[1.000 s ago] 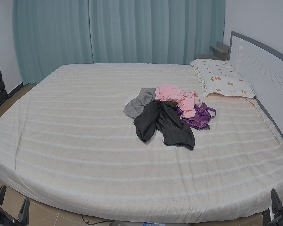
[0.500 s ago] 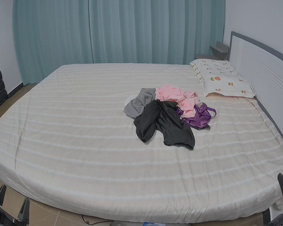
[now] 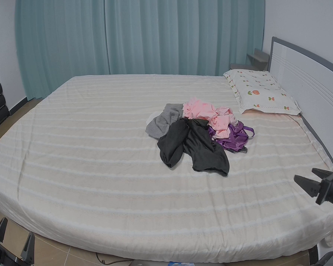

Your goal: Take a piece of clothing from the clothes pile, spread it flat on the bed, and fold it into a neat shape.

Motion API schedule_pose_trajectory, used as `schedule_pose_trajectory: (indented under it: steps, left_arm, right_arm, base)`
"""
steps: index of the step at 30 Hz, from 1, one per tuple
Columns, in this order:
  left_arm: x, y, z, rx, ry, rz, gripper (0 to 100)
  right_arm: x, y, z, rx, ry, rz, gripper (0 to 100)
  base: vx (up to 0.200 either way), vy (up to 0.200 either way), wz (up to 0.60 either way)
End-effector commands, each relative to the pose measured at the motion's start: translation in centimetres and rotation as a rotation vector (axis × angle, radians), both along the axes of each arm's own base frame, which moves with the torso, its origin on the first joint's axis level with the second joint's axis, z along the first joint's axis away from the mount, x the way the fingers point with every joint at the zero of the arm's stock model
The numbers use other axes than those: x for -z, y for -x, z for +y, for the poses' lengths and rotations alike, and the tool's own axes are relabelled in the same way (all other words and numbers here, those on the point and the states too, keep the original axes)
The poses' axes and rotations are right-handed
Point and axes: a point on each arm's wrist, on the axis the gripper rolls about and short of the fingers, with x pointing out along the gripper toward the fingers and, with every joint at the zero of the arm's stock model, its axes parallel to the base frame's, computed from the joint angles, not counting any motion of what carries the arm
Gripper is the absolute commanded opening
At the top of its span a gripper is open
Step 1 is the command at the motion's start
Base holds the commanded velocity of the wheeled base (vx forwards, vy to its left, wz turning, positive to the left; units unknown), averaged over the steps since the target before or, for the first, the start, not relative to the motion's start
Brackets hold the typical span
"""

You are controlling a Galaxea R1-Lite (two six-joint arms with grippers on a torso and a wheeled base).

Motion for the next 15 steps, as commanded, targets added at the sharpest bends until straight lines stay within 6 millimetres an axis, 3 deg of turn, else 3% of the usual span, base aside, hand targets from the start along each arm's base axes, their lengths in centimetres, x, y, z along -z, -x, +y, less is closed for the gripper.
schedule_pose_trajectory:
  steps: [1, 9, 11, 12, 15]
  left_arm:
    - [0.5, -0.1, 0.0, 0.0, 0.003, 0.012, 100]
    - [0.5, -0.1, 0.0, 0.0, 0.0, 0.013, 100]
    - [0.5, -0.1, 0.0, 0.0, -0.002, 0.013, 100]
    - [0.5, -0.1, 0.0, 0.0, -0.002, 0.013, 100]
    - [0.5, -0.1, 0.0, 0.0, -0.002, 0.012, 100]
  right_arm:
    - [3.9, -13.0, 5.5, -0.03, -0.044, 0.218, 100]
    - [8.4, -21.7, 10.0, 0.04, -0.141, 0.293, 100]
    - [8.9, -22.6, 10.3, 0.045, -0.145, 0.299, 100]
    - [10.2, -24.3, 10.9, 0.057, -0.157, 0.317, 100]
    - [12.3, -26.3, 11.6, 0.084, -0.169, 0.351, 100]
  base:
    - [0.0, 0.0, 0.0]
    - [0.0, 0.0, 0.0]
    - [0.0, 0.0, 0.0]
    - [0.0, 0.0, 0.0]
    - [0.0, 0.0, 0.0]
